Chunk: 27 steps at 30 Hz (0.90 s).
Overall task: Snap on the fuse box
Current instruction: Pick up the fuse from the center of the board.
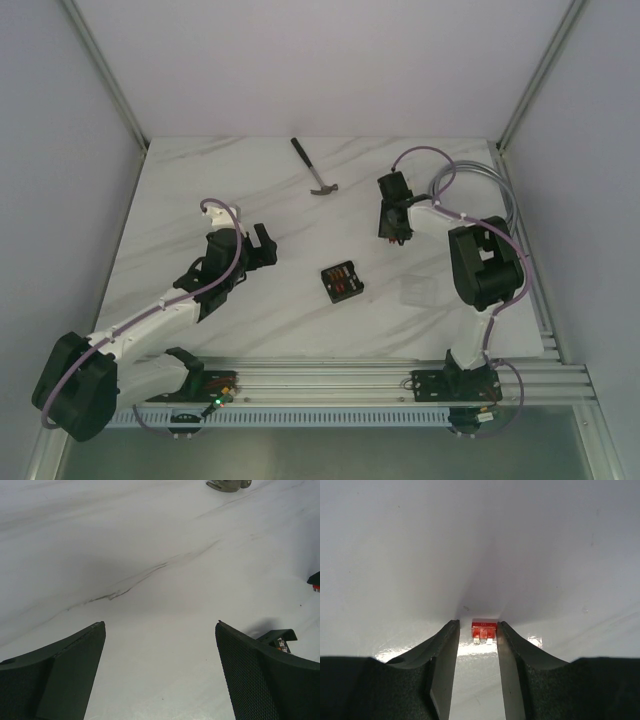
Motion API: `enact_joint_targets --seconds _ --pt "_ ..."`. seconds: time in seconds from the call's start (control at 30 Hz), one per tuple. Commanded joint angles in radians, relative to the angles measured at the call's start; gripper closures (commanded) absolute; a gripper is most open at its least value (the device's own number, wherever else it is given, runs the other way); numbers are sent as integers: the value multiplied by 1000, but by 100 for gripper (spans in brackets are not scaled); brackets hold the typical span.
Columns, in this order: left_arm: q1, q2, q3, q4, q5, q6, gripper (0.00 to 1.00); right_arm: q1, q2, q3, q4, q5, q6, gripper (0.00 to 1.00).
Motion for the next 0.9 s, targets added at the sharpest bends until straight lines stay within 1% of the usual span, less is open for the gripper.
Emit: enact_joint_targets --seconds 0.0,0.23,0.4,0.63,0.87 --pt "6 5 0 -7 10 -5 0 -3 32 26 -20 -15 16 59" --pt "7 13 3 -1 31 -4 0 -3 38 20 -20 -12 10 66" --pt "7 25 9 4 55 1 0 -2 23 13 -21 -28 -1 75" --pt "6 38 18 15 100 -1 0 1 -35 -10 -24 -46 0 77" --pt "5 32 18 24 128 -5 0 29 -65 -41 -87 -86 -23 79"
